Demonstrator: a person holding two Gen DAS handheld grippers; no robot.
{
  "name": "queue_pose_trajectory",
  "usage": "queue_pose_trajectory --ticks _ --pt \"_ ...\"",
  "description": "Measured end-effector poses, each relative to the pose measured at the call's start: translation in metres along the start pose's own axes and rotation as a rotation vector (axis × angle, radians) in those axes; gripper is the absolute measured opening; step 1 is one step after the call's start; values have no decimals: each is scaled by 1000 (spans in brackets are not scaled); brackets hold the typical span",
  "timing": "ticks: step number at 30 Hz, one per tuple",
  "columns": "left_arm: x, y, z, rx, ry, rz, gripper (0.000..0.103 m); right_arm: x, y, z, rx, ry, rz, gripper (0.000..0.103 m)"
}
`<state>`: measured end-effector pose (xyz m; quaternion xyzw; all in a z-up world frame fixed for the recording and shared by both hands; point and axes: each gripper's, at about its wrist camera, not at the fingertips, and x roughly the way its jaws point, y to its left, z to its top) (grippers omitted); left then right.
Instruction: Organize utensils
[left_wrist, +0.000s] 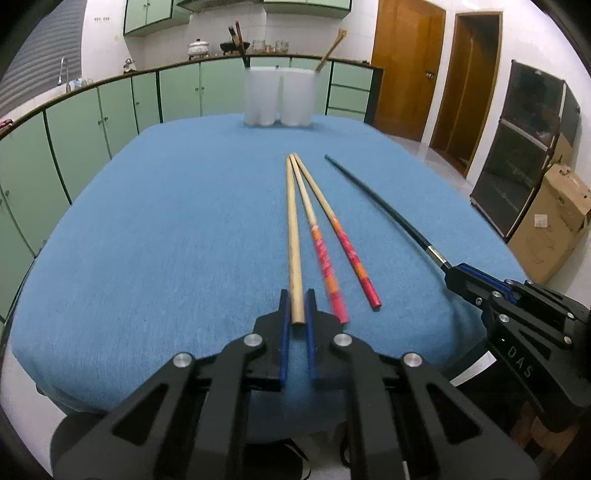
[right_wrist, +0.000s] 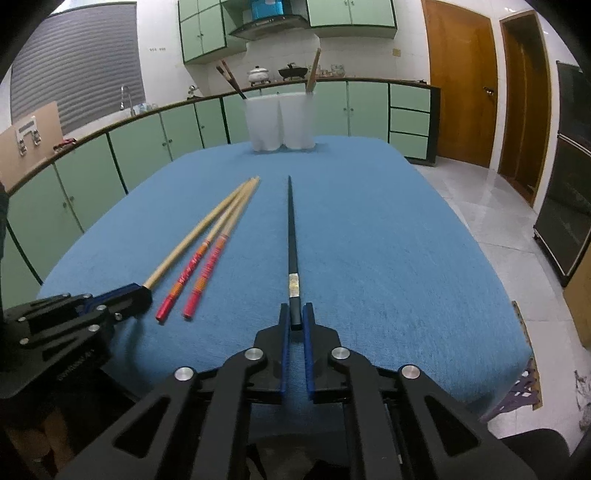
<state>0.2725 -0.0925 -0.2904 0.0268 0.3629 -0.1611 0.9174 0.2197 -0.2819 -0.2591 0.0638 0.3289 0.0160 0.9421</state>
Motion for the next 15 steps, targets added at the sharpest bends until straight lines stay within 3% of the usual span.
queue_pose_trajectory --ticks 8,15 --pt "-51 8 33 -51 -92 -11 6 -50 1 43 -23 -117 21 6" --pt "-88 13 78 -29 -184 -11 6 -77 7 99 -83 -208 32 7"
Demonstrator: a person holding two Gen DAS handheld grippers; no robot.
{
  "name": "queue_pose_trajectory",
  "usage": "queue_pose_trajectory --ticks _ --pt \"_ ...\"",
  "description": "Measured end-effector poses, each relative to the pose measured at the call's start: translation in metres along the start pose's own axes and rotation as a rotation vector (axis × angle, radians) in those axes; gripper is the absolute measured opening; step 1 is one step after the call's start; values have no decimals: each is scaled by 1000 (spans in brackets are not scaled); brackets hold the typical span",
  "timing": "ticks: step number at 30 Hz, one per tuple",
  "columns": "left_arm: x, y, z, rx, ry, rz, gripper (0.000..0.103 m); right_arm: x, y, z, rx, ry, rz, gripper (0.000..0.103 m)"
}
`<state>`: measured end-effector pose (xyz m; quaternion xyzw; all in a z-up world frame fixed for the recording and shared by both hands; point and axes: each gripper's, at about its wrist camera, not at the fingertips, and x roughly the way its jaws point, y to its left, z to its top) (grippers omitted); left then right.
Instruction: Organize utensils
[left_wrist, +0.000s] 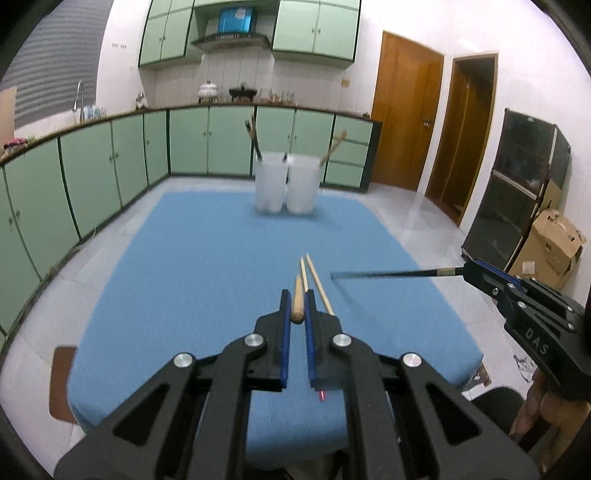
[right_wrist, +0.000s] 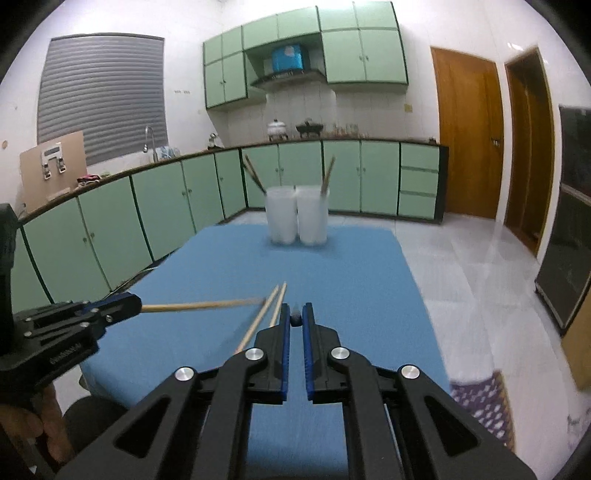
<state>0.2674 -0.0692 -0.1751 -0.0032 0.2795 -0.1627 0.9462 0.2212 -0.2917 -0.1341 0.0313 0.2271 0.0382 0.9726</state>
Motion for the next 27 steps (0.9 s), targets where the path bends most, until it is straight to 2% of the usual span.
queue_pose_trajectory --ticks 5,10,14,16,17,18,20,23,25,27 --pt "-1 6 37 23 -35 -2 6 15 1 40 -60 21 33 7" --pt "15 14 72 27 -23 -17 5 39 2 76 -100 51 54 6" --pt "12 26 75 -4 -24 -33 5 49 1 87 -105 65 60 6" --pt "6 29 59 -18 -23 -54 8 50 0 84 -94 68 66 6" --pt "2 30 44 -12 -17 -57 17 49 -2 81 -95 65 64 7" --pt "-2 30 28 6 -7 -59 33 47 -2 77 -94 61 63 7" --pt "-8 33 -13 49 28 -37 45 45 -6 74 -83 61 67 7" --pt "-2 40 -68 67 178 -39 45 44 -8 73 -75 60 67 7" --pt "3 43 -92 78 244 -29 45 43 -10 72 -63 59 68 7" --pt "9 46 -103 65 271 -30 45 44 -12 73 -48 60 68 7"
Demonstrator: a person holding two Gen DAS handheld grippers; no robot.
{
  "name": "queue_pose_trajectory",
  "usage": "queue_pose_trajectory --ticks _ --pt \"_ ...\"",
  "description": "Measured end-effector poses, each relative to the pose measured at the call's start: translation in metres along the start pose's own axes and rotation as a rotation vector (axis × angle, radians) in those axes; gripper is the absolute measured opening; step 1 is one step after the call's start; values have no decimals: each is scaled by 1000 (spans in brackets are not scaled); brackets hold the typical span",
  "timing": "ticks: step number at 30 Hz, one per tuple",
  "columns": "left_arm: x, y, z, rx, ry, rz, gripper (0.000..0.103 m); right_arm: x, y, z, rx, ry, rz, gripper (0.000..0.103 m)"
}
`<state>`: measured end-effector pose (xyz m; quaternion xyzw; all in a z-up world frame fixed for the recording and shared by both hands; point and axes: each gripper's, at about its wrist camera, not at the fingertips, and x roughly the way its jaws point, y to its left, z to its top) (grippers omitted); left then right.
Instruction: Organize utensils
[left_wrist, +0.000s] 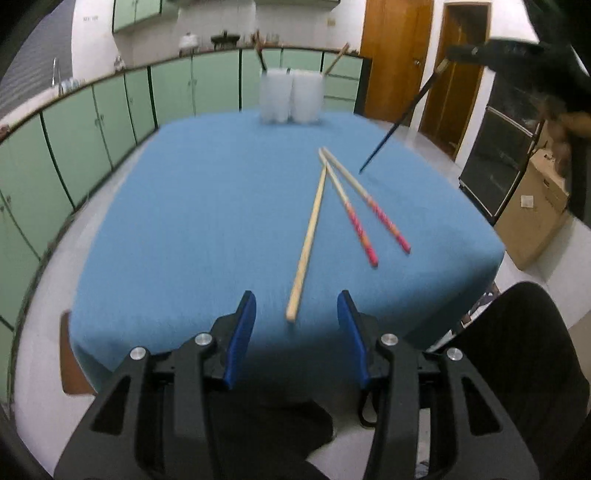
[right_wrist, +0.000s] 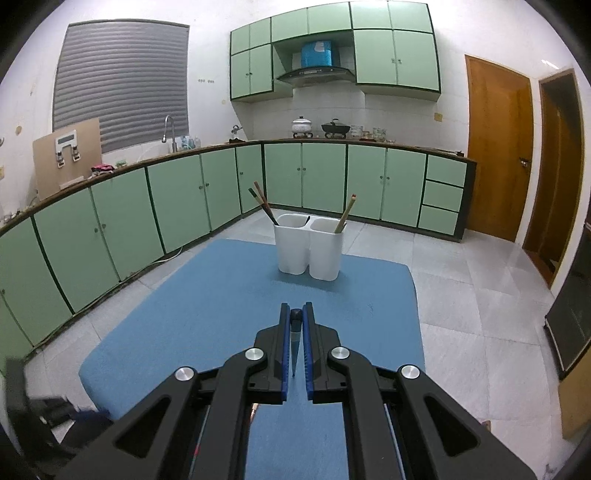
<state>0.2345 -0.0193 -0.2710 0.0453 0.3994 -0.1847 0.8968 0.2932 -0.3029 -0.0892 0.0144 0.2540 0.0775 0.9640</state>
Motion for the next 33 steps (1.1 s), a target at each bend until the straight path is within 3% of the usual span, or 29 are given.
queue_pose_trajectory --ticks 7,13,16,21,23,28,30,33 --pt "34 2 5 17 43 22 41 2 -1 0 10 9 1 7" --pt "41 6 6 -19 54 19 11 3 -1 -4 15 6 6 7" --pt "43 8 8 -59 36 17 7 4 -4 -6 22 8 7 7" --pt "47 12 29 -224 -23 27 6 5 -7 -7 26 9 6 7" --pt "50 5 36 -231 -29 13 6 5 -7 -7 26 12 7 7" --pt "56 -8 32 -178 -13 50 13 5 -6 -7 21 11 12 7" --pt "56 -6 26 -185 -2 59 43 5 -8 -9 28 7 13 7" --pt "53 -6 19 -160 -5 76 47 5 -9 -10 35 7 15 7"
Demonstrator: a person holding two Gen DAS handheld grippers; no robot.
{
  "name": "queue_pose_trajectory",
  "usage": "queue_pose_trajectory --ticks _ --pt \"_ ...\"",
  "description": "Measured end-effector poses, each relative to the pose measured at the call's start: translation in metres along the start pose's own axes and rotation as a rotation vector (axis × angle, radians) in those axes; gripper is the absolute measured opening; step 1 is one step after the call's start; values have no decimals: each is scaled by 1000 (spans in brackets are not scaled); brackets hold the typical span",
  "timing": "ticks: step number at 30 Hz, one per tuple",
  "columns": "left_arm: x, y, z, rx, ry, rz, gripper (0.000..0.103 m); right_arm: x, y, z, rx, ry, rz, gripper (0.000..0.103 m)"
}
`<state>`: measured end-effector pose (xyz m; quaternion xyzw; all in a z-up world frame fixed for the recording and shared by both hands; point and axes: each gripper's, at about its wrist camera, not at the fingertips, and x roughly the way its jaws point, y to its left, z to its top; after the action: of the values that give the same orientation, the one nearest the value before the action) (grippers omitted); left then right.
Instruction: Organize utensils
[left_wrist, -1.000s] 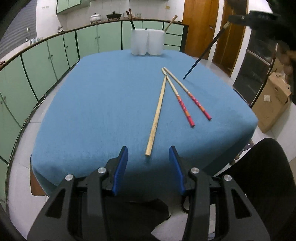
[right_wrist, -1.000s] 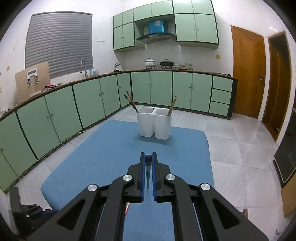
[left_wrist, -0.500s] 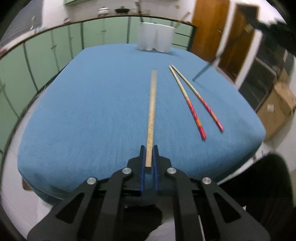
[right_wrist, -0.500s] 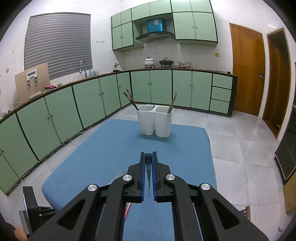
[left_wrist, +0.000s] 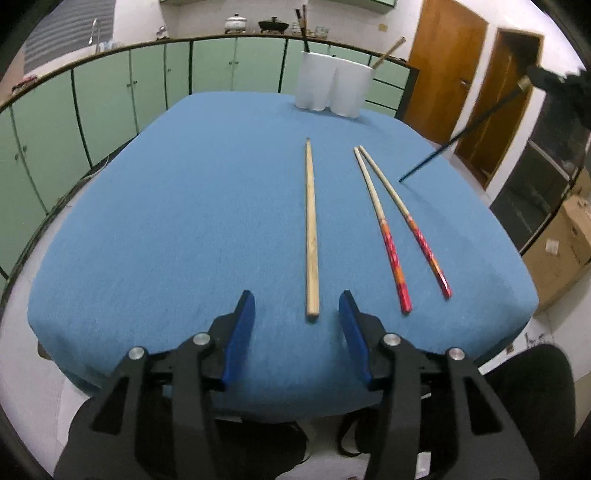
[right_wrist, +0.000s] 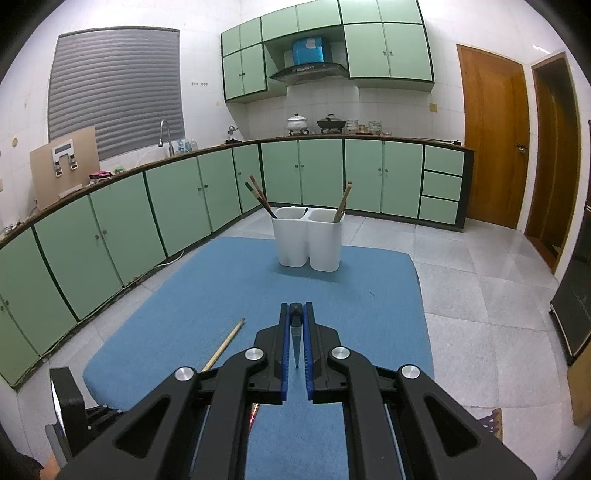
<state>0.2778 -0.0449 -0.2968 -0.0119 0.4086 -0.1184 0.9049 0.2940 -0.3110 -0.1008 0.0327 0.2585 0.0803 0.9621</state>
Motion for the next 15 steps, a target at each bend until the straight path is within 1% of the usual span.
queue_pose_trajectory --ticks 3,4,6,7,9,12,15 --pt "-2 -4 -3 33 -4 9 45 0 0 -1 1 0 0 7" --pt "-2 -4 -4 40 -7 20 42 0 0 -1 6 1 1 7" --pt "0 -4 -2 45 -10 27 23 0 0 -3 8 2 1 7" --pt "1 -4 -1 47 -10 19 19 0 0 -3 8 2 1 7" --pt "3 -4 2 49 -10 11 7 0 0 -3 7 2 0 7" --pt "1 -6 7 54 -20 -5 6 0 0 -4 6 1 -2 7" --pt "-13 -8 17 49 -48 -25 6 0 0 -5 5 0 -4 7"
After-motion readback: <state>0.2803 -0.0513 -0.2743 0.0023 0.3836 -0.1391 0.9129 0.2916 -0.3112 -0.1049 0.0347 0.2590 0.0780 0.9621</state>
